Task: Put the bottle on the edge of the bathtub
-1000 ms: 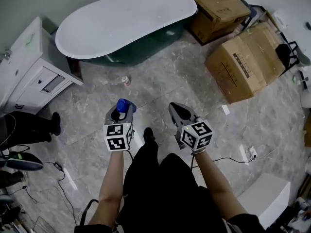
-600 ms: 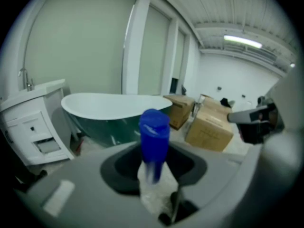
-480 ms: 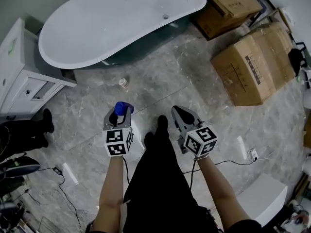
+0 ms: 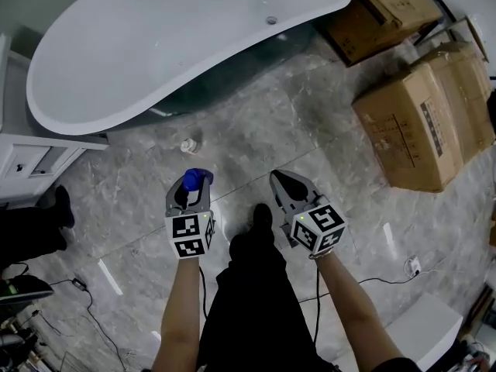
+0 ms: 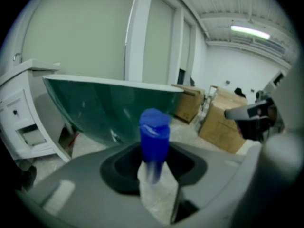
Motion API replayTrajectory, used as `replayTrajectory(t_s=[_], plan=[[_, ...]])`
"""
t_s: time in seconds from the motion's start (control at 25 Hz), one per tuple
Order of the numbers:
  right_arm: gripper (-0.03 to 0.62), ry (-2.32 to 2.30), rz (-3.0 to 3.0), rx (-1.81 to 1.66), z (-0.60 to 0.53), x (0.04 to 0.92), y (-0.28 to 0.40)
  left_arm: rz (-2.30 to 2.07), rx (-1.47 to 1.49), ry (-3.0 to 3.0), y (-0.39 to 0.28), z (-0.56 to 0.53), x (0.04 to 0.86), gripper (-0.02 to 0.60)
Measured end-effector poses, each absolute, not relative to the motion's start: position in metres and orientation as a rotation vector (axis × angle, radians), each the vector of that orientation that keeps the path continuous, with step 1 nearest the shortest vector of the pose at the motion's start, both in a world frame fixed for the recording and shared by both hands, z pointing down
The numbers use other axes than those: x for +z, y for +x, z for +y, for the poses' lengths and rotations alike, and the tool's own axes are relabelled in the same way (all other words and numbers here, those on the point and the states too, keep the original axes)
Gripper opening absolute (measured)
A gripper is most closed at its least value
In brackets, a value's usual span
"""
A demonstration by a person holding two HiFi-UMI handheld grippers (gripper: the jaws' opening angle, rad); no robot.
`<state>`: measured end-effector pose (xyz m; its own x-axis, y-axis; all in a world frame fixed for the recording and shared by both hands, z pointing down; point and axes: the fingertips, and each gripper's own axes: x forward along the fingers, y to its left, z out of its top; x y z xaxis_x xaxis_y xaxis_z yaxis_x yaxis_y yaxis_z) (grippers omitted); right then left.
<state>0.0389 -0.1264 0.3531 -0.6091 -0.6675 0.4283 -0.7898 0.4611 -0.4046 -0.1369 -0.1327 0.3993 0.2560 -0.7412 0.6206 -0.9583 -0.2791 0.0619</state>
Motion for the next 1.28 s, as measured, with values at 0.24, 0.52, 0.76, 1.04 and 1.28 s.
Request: replayTrajectory(t_s=[0.24,0.52,0.76,1.04,1.28], plan=[[0.002,1.246,-2.496,0.857,-0.151,0.451,0.042,-1.538,0.674,2.133,-0.126,-0.166,0.486,0.155],[0.002,1.192,-2.507,0.828,-0.167,0.553,0.042,-1.551,0.672,2.173,-0.124,-0.203,0.576,0.155],[0.002,1.188,-2.526,0.79,-0.189,0.618,0.047,-1.59,0.641,2.18,-0.126,-0.236,0.638,0.155],[0.002,1.208,-2.542,0.751,-0.223,0.674,0.051,-1.624,0.633,2.192,-0.126,-0.275,0.694,0.155],[0.002,1.216,-2.549,0.746,-0.239,0.708,0.05,-1.639,0.634,2.194,-0.123,-0.3,0.729,0.155]])
